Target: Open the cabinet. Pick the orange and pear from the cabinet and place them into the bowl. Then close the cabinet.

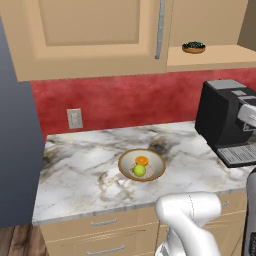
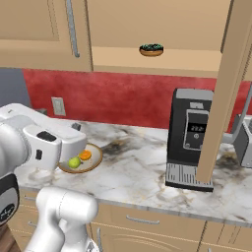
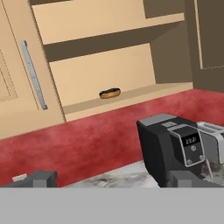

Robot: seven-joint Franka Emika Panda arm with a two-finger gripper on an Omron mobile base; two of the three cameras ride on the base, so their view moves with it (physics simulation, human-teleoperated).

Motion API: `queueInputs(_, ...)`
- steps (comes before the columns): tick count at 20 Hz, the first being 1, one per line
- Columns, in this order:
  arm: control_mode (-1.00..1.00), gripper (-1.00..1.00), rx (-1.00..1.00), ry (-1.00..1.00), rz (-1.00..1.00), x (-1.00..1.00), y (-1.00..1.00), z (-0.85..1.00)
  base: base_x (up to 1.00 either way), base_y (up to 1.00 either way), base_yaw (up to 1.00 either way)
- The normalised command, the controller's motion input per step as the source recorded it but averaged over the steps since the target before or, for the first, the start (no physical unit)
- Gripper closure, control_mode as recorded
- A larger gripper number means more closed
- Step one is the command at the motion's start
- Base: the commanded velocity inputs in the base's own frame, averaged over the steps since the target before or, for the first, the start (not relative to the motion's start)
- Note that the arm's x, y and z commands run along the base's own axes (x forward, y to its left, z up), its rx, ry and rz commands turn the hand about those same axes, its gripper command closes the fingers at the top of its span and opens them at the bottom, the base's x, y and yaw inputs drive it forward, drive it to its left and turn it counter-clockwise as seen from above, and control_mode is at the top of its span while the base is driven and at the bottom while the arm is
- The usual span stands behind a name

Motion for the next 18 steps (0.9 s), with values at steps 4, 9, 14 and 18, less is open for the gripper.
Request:
queueInputs(4,-1.0,-1.0,0.0,0.0,0.0,-0.32,-0.18,0.0,0.0,0.0,0.0)
queueInputs(9,-1.0,-1.0,0.0,0.0,0.0,-0.15,0.0,0.0,0.0,0.0,0.0)
queueInputs(14,-1.0,-1.0,0.0,0.01,0.0,-0.01,0.0,0.0,0.0,0.0,0.0)
queueInputs(18,-1.0,-1.0,0.0,0.01,0.0,0.0,0.0,0.0,0.0,0.0,0.0)
